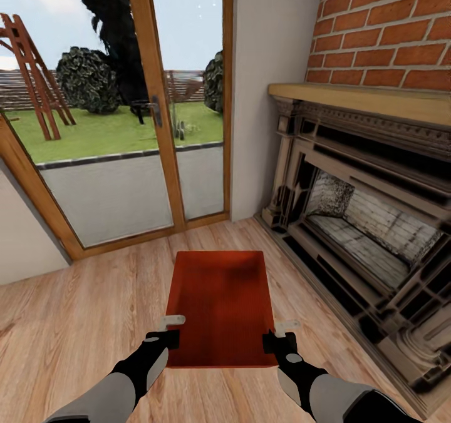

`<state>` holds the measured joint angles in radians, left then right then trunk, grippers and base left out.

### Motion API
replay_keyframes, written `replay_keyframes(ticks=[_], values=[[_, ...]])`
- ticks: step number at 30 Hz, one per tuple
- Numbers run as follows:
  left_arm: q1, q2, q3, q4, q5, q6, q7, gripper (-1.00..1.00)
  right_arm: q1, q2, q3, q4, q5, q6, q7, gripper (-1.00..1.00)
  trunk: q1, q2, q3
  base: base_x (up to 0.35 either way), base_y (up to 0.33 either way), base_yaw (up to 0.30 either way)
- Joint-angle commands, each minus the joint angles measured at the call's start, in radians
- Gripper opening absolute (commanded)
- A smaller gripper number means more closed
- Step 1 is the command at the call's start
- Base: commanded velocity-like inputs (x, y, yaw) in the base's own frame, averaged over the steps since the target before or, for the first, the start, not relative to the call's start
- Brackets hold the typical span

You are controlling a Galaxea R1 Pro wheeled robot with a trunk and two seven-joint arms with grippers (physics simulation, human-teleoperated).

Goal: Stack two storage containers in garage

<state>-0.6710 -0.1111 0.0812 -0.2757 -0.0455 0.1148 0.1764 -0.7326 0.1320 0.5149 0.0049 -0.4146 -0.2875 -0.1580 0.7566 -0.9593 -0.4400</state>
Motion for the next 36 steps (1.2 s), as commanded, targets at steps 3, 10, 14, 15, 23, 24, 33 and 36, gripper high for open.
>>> replay_keyframes(ticks=[3, 10, 14, 15, 23, 24, 33, 36], values=[[0.000, -0.001, 0.026, -0.003, -0.024, 0.008, 0.017, -1.00, -0.001, 0.000, -0.006, 0.003, -0.029, -0.009, -0.008, -1.00, 0.000, -0.001, 0.004, 0.000, 0.000, 0.000], [-0.001, -0.001, 0.026, -0.003, -0.024, 0.007, 0.017, -1.00, -0.001, 0.000, -0.006, 0.003, -0.029, -0.009, -0.008, -1.00, 0.000, -0.001, 0.015, 0.000, 0.000, 0.000], [-0.001, -0.001, 0.026, -0.003, -0.024, 0.008, 0.017, -1.00, -0.001, 0.000, -0.006, 0.003, -0.030, -0.009, -0.008, -1.00, 0.000, -0.001, 0.021, 0.000, 0.000, 0.000], [0.000, -0.001, 0.026, -0.003, -0.024, 0.007, 0.017, -1.00, -0.001, 0.000, -0.006, 0.003, -0.030, -0.009, -0.008, -1.00, 0.000, -0.001, 0.023, 0.000, 0.000, 0.000], [-0.001, -0.001, 0.026, -0.003, -0.024, 0.007, 0.017, -1.00, -0.001, 0.000, -0.006, 0.003, -0.030, -0.009, -0.008, -1.00, 0.000, -0.001, 0.036, 0.000, 0.000, 0.000], [-0.001, -0.001, 0.026, -0.003, -0.024, 0.007, 0.017, -1.00, -0.001, 0.000, -0.006, 0.003, -0.029, -0.009, -0.008, -1.00, 0.000, -0.001, 0.038, 0.000, 0.000, 0.000], [-0.001, -0.001, 0.026, -0.003, -0.023, 0.008, 0.017, -1.00, -0.001, 0.000, -0.006, 0.003, -0.029, -0.009, -0.008, -1.00, 0.000, -0.001, 0.052, 0.000, 0.000, 0.000], [-0.001, -0.001, 0.026, -0.003, -0.023, 0.008, 0.017, -1.00, -0.001, 0.000, -0.006, 0.003, -0.029, -0.009, -0.008, -1.00, 0.000, -0.001, 0.057, 0.000, 0.000, 0.000]])
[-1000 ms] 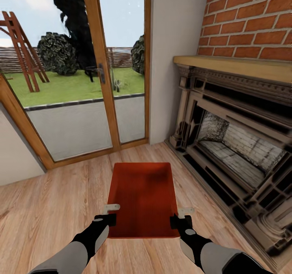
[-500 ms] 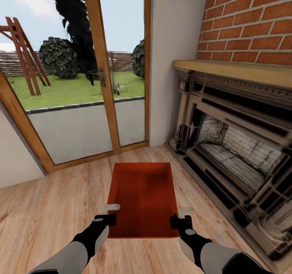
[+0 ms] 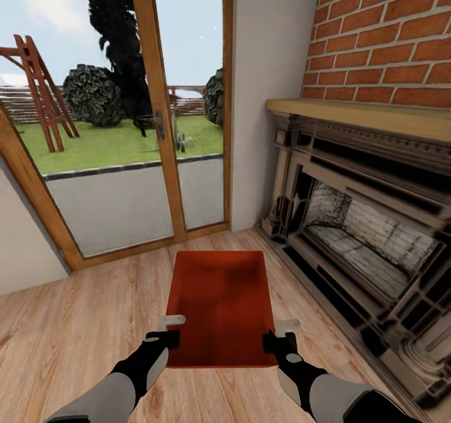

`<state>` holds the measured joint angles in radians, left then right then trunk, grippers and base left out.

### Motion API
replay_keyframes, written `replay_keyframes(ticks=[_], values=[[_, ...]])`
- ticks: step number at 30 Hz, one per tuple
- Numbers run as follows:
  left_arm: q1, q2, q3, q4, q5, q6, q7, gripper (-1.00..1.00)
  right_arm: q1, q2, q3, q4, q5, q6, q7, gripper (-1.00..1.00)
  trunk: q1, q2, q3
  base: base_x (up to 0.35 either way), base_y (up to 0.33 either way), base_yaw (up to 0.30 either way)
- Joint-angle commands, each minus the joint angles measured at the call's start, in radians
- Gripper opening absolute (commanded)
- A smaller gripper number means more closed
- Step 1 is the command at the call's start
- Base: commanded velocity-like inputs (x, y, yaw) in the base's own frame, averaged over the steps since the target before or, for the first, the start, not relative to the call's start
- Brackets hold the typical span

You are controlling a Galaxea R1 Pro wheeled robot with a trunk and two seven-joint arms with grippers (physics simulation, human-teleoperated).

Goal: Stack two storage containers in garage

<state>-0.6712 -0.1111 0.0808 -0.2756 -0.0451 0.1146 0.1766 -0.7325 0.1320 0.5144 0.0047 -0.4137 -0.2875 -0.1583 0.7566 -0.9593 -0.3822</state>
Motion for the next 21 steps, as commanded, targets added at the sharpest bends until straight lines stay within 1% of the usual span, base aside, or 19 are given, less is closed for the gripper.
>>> replay_keyframes(ticks=[1, 21], values=[[0.000, -0.001, 0.027, -0.004, -0.024, 0.008, 0.017, -1.00, -0.001, 0.000, -0.005, 0.003, -0.030, -0.009, -0.007, -1.00, 0.000, -0.001, 0.001, 0.000, 0.000, 0.000], [-0.001, -0.001, 0.027, -0.004, -0.024, 0.008, 0.017, -1.00, -0.001, 0.000, -0.005, 0.003, -0.030, -0.009, -0.007, -1.00, 0.000, -0.001, 0.033, 0.000, 0.000, 0.000]])
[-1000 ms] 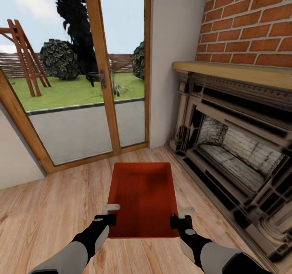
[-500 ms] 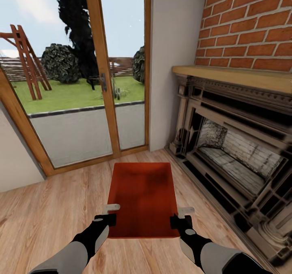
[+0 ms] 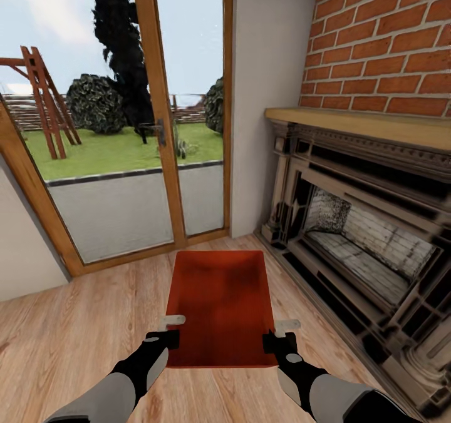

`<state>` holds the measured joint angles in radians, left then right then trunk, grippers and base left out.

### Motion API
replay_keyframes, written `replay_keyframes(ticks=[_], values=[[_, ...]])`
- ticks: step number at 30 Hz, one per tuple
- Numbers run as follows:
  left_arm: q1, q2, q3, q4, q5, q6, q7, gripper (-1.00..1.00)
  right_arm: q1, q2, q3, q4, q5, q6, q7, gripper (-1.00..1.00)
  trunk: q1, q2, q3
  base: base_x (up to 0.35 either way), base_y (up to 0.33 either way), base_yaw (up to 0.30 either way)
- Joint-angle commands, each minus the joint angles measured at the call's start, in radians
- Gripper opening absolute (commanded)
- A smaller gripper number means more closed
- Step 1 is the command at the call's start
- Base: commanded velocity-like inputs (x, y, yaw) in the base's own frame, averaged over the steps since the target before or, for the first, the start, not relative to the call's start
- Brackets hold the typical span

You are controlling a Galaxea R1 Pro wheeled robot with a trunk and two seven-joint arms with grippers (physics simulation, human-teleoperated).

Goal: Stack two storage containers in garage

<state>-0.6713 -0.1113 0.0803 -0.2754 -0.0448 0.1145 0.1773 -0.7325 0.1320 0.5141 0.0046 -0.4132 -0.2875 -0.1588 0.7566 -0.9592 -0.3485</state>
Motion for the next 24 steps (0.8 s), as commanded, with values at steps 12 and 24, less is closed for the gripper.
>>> replay_keyframes(ticks=[12, 24], values=[[0.000, -0.001, 0.027, -0.002, -0.024, 0.008, 0.017, -1.00, -0.001, 0.000, -0.005, 0.003, -0.030, -0.009, -0.007, -1.00, 0.000, -0.001, 0.018, 0.000, 0.000, 0.000], [0.001, -0.001, 0.027, -0.002, -0.024, 0.008, 0.017, -1.00, -0.001, 0.000, -0.005, 0.003, -0.030, -0.009, -0.007, -1.00, 0.000, -0.001, 0.037, 0.000, 0.000, 0.000]])
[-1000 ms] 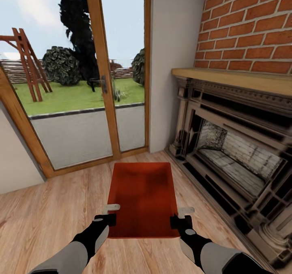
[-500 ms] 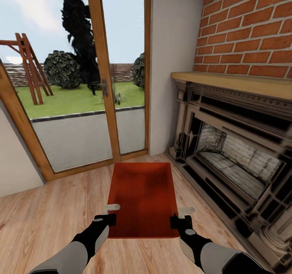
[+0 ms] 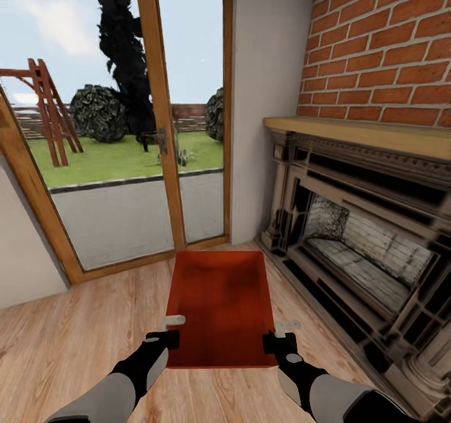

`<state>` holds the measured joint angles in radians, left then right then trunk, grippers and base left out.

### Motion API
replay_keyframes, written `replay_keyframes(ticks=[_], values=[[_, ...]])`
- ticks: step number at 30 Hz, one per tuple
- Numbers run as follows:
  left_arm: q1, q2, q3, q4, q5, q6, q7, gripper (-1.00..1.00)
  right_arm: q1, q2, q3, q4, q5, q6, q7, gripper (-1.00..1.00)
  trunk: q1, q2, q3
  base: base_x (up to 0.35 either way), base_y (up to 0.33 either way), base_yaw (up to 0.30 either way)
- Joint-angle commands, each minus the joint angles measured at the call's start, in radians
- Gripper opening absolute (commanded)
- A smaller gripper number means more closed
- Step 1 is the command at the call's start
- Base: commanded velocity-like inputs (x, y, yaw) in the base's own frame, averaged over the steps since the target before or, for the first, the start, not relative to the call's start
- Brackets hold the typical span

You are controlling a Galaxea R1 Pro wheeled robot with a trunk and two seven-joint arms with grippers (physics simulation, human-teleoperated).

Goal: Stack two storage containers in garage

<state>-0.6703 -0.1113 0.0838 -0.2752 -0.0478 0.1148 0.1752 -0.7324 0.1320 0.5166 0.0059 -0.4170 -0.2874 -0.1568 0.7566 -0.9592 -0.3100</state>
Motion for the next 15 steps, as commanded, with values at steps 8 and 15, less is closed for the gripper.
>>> replay_keyframes(ticks=[8, 15], values=[[-0.001, -0.001, 0.024, -0.002, -0.021, 0.008, 0.020, -1.00, -0.001, 0.000, -0.007, 0.002, -0.026, -0.009, -0.009, -1.00, 0.000, -0.001, 0.012, 0.000, 0.000, 0.000], [-0.001, -0.001, 0.024, -0.002, -0.021, 0.008, 0.020, -1.00, -0.001, 0.000, -0.007, 0.002, -0.026, -0.009, -0.009, -1.00, 0.000, -0.001, 0.023, 0.000, 0.000, 0.000]])
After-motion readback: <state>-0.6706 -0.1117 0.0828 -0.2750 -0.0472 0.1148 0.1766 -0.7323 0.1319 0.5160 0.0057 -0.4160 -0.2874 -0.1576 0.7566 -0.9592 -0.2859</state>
